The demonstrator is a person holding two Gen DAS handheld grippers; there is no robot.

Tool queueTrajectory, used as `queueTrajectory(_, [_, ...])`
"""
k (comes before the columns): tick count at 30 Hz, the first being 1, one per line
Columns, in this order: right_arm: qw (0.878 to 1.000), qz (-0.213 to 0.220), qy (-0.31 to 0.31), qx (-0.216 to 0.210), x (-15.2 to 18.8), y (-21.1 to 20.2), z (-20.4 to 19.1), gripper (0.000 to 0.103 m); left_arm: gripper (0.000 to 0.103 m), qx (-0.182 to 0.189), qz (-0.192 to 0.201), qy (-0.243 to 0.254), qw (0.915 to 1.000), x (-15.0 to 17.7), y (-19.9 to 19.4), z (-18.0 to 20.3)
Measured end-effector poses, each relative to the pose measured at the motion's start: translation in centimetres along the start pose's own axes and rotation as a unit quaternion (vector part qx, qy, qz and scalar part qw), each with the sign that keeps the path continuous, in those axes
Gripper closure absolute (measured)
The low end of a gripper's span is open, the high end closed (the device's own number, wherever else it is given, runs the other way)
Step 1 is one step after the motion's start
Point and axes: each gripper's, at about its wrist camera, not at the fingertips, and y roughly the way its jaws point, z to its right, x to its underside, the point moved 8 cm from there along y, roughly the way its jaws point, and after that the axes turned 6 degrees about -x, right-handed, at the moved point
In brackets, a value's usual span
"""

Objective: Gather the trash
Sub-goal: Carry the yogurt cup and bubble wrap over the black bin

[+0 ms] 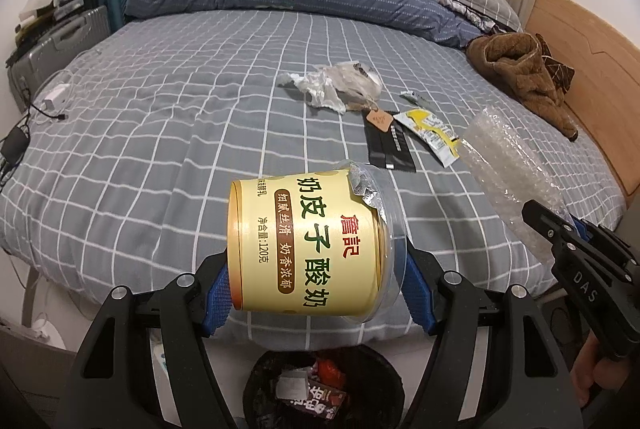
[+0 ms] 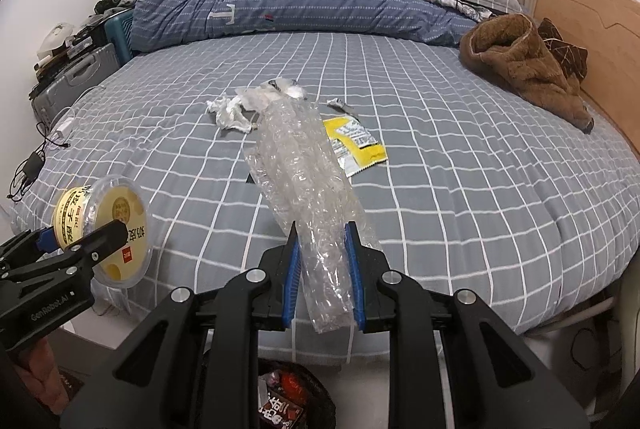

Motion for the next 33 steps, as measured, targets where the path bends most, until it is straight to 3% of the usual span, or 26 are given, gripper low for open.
queueTrajectory(33, [0.999, -0.032, 0.009, -0.022, 8.1, -4.8, -2.9, 0.083, 0.035, -0.003, -0.038, -0.004, 0.9993, 8.6, -3.7, -1.3])
